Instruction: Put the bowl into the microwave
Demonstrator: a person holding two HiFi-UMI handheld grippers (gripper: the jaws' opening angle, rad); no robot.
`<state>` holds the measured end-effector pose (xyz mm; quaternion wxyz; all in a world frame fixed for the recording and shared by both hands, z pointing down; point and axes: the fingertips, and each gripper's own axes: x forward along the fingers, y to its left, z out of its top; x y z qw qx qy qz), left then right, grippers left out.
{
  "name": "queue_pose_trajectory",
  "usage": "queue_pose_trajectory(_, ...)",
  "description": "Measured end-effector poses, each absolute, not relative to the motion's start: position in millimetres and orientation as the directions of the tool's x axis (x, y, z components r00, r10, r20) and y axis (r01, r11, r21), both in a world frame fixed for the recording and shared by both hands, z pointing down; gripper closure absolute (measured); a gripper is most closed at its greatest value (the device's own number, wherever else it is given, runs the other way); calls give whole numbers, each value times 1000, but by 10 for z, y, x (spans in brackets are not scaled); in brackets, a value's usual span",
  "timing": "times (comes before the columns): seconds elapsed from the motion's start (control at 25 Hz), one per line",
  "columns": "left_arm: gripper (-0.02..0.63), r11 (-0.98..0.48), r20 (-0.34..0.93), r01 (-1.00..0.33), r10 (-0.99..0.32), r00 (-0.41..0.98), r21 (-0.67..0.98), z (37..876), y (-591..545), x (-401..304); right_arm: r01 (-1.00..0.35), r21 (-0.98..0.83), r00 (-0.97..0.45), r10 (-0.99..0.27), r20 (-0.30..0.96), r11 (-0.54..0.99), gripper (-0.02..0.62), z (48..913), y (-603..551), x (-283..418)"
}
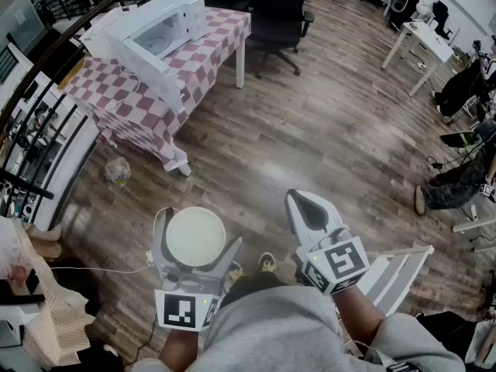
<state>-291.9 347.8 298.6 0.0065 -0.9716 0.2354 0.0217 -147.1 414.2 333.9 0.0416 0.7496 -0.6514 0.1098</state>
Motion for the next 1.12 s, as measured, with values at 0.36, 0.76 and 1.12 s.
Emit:
queue_pose_trajectory(0.36, 64, -896, -52, -445, -444, 895, -11, 2987, 3434, -2918, -983, -97, 136, -968, 210, -159, 600, 3360, 4074, -1492)
queue_pose_trajectory(0.76, 64, -898, -67, -441, -439, 896, -11, 2956, 3335, -3025, -978, -121, 147, -971, 189, -172, 600, 3320, 3953, -1576)
queue_pose_trajectory(1.12, 64, -907, -93, -420, -419, 903, 8, 2939, 3162, -3218, -976, -112, 163, -970, 180, -185, 600, 3301, 3843, -1783)
